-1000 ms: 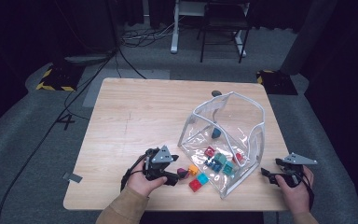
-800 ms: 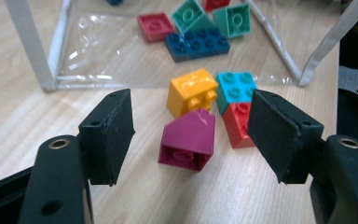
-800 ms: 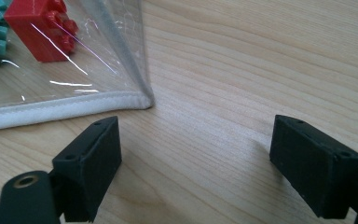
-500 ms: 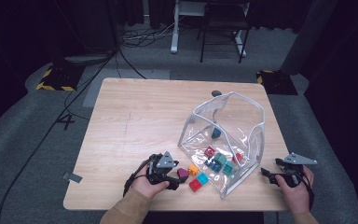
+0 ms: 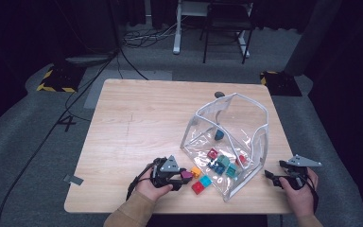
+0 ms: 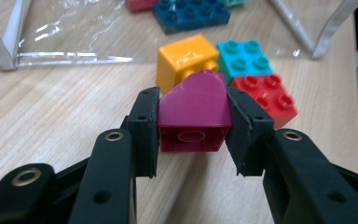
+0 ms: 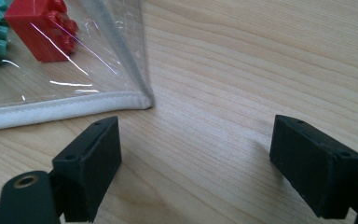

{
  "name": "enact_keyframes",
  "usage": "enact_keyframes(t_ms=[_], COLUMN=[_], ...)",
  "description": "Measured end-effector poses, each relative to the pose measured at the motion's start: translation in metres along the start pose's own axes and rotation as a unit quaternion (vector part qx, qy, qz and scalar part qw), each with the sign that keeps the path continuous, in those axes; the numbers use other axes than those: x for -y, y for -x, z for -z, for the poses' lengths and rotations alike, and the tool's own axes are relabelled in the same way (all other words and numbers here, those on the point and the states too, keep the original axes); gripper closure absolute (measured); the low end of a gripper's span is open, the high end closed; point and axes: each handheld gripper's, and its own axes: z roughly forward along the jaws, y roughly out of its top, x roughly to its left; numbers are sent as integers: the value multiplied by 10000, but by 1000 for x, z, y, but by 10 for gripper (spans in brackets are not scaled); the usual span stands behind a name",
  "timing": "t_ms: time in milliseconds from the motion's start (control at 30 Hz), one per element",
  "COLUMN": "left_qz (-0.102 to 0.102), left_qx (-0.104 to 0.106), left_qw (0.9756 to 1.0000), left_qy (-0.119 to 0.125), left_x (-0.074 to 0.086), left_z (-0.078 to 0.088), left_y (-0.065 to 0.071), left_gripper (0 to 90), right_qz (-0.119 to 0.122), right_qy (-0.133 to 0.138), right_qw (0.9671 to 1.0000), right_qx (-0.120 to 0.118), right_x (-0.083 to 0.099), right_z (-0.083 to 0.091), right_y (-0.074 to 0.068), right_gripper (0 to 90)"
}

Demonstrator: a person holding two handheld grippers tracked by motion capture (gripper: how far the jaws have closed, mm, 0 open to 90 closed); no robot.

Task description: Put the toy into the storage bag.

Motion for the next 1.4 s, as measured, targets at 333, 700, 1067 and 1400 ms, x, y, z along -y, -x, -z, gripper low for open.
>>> enact_keyframes(t_ms=[333,700,1067,1400], left_qz=[-135,-253,-301,-309], left_qx=[11,54,124,111], left_qw=[9999,9997,9994,9991], left_qy=[-63,-6,72,252], left_x=[-21,-46,-72,-96], left_z=[15,33,47,63], left_y=[7,9,7,5], left_gripper=[589,590,589,589], right_qz=[9,18,20,23], right_qy=[6,9,13,13], right_qw=[10000,10000,10000,10000], right_qx=[1,4,7,8], right_x=[0,0,0,0], right_z=[0,0,0,0], right_y=[0,0,0,0], right_gripper=[166,165,165,165])
